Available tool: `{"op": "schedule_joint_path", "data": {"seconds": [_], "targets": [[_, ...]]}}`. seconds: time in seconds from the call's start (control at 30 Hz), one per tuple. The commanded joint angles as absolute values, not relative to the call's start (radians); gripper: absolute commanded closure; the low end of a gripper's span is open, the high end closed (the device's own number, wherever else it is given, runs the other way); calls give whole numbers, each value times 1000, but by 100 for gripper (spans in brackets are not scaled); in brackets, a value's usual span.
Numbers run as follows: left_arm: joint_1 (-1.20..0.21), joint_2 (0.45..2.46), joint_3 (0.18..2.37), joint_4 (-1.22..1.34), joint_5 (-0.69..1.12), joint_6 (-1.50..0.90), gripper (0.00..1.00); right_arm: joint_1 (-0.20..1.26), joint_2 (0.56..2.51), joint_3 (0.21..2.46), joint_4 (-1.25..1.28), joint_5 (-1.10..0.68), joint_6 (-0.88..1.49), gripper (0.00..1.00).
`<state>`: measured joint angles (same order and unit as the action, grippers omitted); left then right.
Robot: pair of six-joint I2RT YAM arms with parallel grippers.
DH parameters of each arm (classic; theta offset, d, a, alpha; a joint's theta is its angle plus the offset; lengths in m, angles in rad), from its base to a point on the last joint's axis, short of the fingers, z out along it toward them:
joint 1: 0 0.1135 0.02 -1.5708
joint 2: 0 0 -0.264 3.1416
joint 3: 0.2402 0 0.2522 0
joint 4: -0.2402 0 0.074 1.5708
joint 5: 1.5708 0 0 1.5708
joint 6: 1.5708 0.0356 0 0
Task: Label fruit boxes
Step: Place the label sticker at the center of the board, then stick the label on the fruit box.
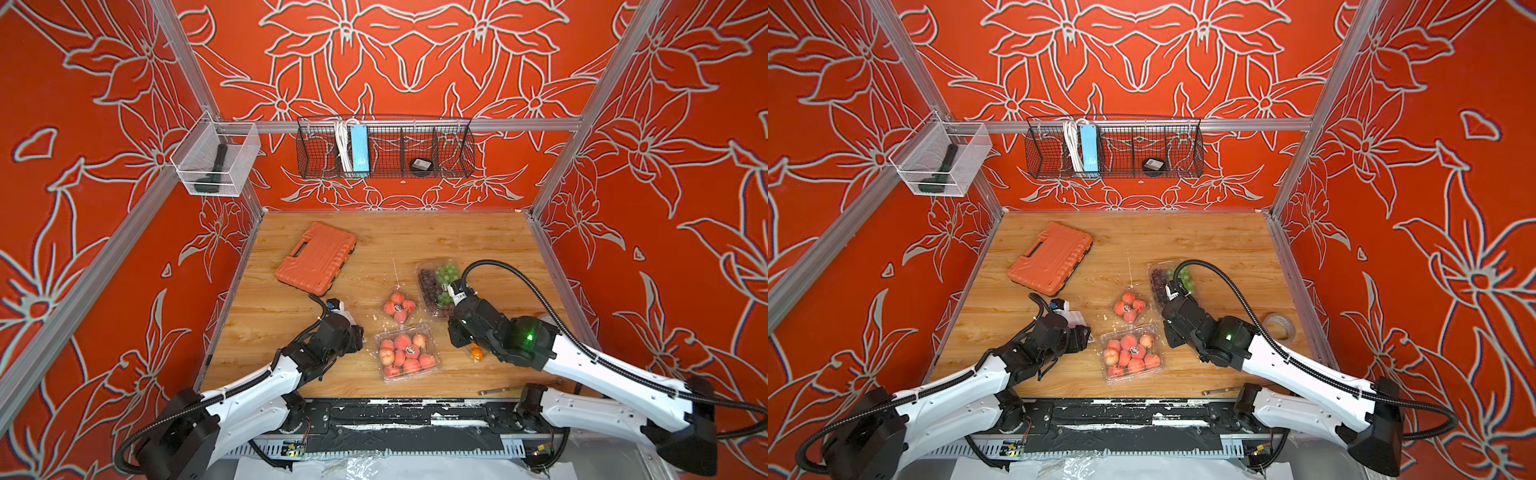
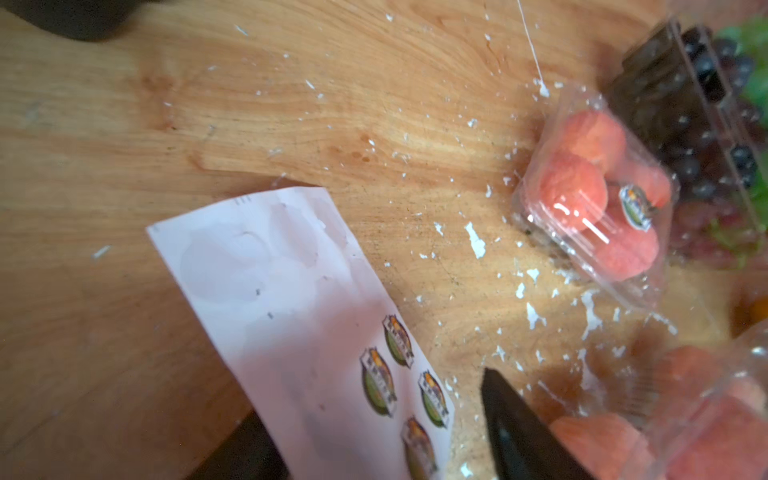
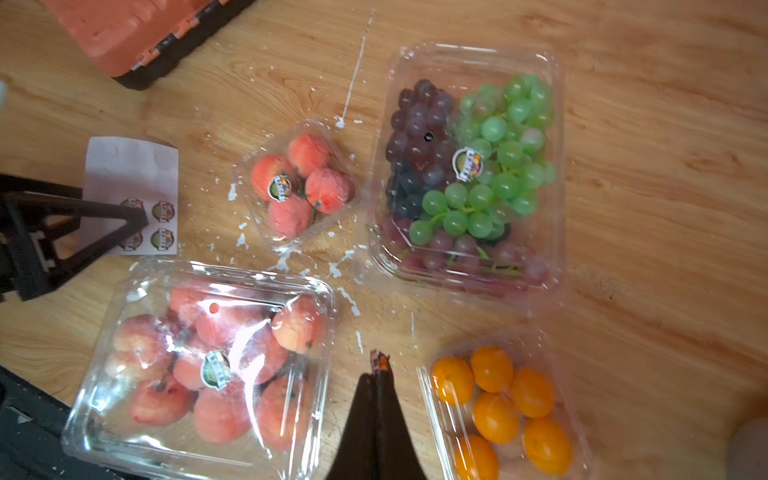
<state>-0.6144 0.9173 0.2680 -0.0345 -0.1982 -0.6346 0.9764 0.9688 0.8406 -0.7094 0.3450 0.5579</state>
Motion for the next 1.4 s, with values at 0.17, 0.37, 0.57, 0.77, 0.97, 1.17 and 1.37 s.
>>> {"op": "schedule_joint_path", "data": {"seconds": [0.17,0.37,0.57,0.77,0.97,1.17,1.37], "targets": [[-611,810,275,-178,-362,-691,2,976,973,811,-997,504,716,100],[-612,769,266,-157,-319,-670,2,894,993,735,-914,483,691,100],[-621,716,253,-146,-291,-660,2,802,1060,682,-796,412,631,100],[-623,736,258,-128,-267,-648,2,780,1159,669,-771,396,642,100],[-627,723,251,-110,-237,-634,2,771,1258,638,-702,344,646,100],[-627,660,239,-119,-230,-635,2,769,1202,629,-691,297,641,100],[-627,670,239,-116,-234,-635,2,769,1102,633,-736,324,643,54]]}}
